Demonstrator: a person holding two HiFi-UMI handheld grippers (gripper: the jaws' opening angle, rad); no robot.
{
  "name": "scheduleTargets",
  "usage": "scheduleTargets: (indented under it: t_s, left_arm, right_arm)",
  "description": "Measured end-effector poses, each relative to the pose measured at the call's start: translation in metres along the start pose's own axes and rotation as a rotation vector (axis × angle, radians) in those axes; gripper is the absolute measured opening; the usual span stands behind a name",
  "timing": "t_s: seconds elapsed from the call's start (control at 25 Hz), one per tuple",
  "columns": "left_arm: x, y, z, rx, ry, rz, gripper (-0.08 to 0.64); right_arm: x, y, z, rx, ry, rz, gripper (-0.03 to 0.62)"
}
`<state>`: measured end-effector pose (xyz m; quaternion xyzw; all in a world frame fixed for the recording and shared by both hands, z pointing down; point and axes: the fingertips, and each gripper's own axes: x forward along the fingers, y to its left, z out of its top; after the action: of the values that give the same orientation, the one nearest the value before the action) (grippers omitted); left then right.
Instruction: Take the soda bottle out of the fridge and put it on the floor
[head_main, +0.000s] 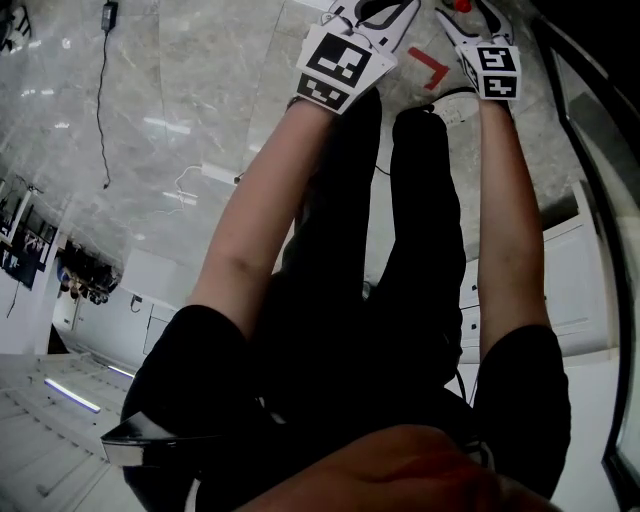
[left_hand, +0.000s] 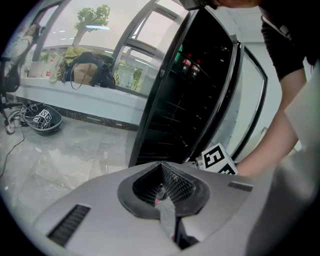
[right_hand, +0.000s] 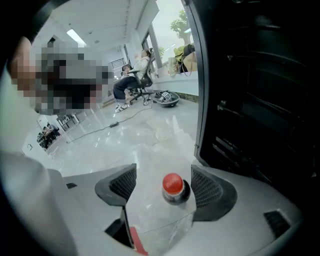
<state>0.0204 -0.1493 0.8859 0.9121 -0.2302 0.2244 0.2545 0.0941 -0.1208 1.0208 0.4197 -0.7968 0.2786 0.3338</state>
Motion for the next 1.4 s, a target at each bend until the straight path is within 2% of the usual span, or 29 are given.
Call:
scheduleTargets:
  t_s: [0.2,0.44,0.6,0.72,0.92,1.08,1.4]
  left_arm:
    - [-0.038,-0.023,0.059,0.026,-0.035,0.014,0.000]
    - [-0.106,-0.078,0.157,0.063,-0.080,-0.009,0.001]
    - [-0.154,-0.124,0.226,0.087,-0.117,-0.036,0.000]
    - [-0.183,-0.169,0.281,0.121,-0.165,-0.076,0.000]
    - [-0.234,-0.248,0.341,0.124,-0.213,-0.206,0.000]
    - [-0.269,-0.293,0.382,0.179,-0.227,-0.295,0.001]
    - [-0.341,-0.368,0.456,0.252,-0.264,-0.395,0.002]
  right_arm:
    - [-0.077,0.024,0.075,0.031,-0.112,0.019,0.322]
    - [-0.225,0.059,0.193,0.025,-0.329,0.042,0.322]
    - [-0.325,0.075,0.258,0.032,-0.465,0.046,0.318]
    - [-0.403,0.083,0.297,0.035,-0.567,0.046,0.205]
    - [-0.506,0.112,0.337,0.069,-0.671,0.088,0.019]
    - [-0.567,0.136,0.364,0.036,-0.687,0.092,0.012]
    - [-0.675,0.176,0.406,-0.023,-0.734,0.092,0.012]
